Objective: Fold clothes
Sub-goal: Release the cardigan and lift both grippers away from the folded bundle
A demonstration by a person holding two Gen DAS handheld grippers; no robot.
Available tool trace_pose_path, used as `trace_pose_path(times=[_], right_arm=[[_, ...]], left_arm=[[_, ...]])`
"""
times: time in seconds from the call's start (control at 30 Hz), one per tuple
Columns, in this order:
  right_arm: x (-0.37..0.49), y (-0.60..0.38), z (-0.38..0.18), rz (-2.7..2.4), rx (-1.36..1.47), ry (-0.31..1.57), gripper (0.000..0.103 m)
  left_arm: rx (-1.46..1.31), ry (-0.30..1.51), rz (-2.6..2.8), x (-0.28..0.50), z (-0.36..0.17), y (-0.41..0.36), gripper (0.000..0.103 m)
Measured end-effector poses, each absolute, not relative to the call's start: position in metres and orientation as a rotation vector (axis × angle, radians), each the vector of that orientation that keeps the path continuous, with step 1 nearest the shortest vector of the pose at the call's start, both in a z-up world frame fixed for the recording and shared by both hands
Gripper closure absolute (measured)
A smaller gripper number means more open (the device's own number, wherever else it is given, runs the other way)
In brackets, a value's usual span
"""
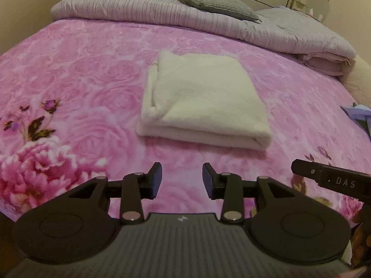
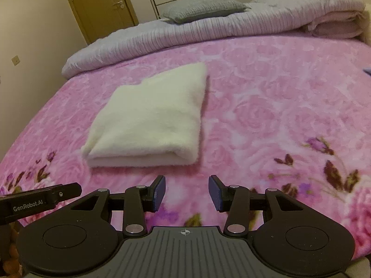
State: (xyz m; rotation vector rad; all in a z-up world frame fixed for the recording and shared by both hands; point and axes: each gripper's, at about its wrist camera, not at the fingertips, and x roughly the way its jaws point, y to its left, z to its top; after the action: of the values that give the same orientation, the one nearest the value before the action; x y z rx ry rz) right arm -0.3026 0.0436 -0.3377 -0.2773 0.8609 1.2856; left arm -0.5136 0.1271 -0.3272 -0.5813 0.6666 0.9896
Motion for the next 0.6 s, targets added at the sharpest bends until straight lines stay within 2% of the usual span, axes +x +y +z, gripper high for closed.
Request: trace_pose_path(times=[0.47,0.53,0.6], right_arm=[[-0.327,0.010,-0.324,1.263,-0.324,0.845,0.056],[-0.332,0.006,-0.321,1.258,-0.330,0.832,0.035],[-0.337,0.002,-0.317,1.259,-0.332,0.812,0.032]], left_arm=[[-0.515,0.662,0.964,-0.523,-0.315,0.086,0.068],[-0.512,0.657,0.962,-0.526,-0.314,0.081,0.068],[-0.510,0.651,0.960,-0.530,-0.312,0.077,0.068]])
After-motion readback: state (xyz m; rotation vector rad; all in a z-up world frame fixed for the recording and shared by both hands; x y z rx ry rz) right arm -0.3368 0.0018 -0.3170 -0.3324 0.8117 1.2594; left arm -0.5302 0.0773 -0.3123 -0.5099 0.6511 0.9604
